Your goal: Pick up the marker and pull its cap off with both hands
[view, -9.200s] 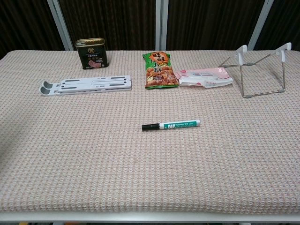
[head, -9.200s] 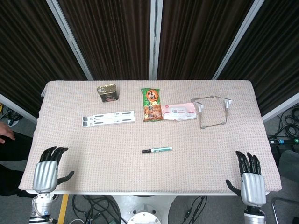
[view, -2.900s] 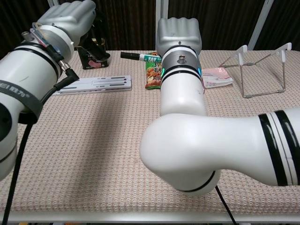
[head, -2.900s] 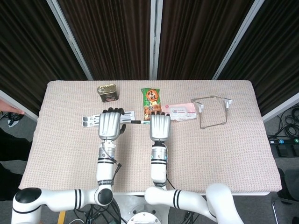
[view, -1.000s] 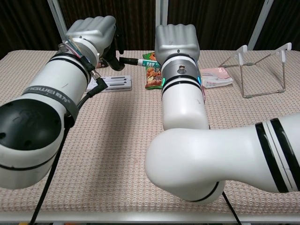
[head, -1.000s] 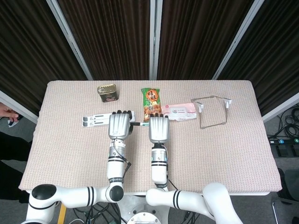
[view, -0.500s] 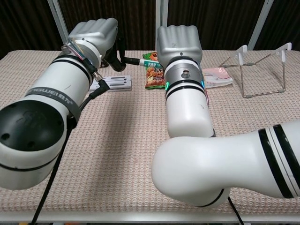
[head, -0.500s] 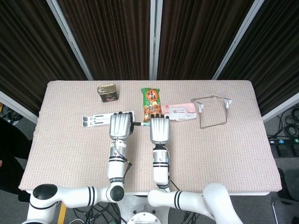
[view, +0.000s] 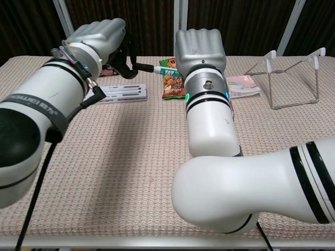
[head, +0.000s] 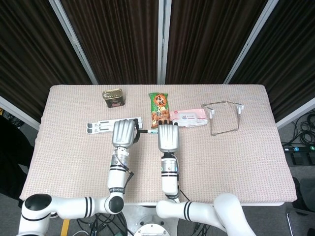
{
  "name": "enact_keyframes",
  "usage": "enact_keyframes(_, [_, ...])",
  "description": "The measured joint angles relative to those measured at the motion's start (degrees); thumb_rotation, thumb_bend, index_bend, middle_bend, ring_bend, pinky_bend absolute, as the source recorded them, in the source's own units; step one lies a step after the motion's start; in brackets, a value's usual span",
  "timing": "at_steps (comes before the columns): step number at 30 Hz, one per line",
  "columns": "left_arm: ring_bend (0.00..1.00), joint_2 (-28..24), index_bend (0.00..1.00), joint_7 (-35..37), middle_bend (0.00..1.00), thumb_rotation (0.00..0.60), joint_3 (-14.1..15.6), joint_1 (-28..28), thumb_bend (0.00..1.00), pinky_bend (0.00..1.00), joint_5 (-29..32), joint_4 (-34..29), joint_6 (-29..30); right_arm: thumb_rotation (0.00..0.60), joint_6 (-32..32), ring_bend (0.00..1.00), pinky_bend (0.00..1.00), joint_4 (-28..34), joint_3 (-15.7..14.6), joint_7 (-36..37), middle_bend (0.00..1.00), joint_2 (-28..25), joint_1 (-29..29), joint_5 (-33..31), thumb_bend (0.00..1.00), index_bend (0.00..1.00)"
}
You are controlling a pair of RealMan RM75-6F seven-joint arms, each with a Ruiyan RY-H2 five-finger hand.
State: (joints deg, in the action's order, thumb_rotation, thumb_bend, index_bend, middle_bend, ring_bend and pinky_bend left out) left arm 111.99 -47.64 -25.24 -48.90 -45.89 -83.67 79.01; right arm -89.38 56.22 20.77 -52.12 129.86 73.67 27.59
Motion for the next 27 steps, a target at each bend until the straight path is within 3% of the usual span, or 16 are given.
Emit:
enact_keyframes(4, [0.6, -4.8, 0.68, 3.22, 0.7, 0.6, 2.34, 2.72, 0.39, 0.64, -1.87, -2.82, -1.54, 0.6, -1.25, 0.53, 0.59, 2.37, -1.42, -0.58, 0.62, -1.48, -3.97, 2.97, 0.33, 0.63])
enact_keyframes(13, [0.6, -13.4, 0.68, 10.55, 0.7, 0.6, 7.22, 9.33, 0.39, 0.64, -5.34, -7.39, -2.72, 0.6, -5.32, 0.53, 0.59, 14.35, -4.99, -1.06, 0.62, -7.88, -13.61, 9.82, 0.33, 0.63])
enact_keyframes(19, [0.6, -14.65, 0.68, 14.37, 0.7, 0.6, 9.48, 12.03, 0.39, 0.64, -8.09, -8.02, -1.48, 0.6, -9.49, 0.53, 0.59, 21.71, -8.1, -1.45, 0.62, -12.74, -21.15, 14.3, 0.33, 0.63])
enact_keyframes(27, [0.6, -14.41, 0.68, 19.42, 0.7, 0.6, 12.41, 16.74, 0.38, 0.64, -11.36, -6.34, 2.27, 0.6, -10.77, 0.53, 0.59, 25.0, -12.25, 0.5, 0.62, -16.92, -29.64, 17.65, 0.33, 0.63])
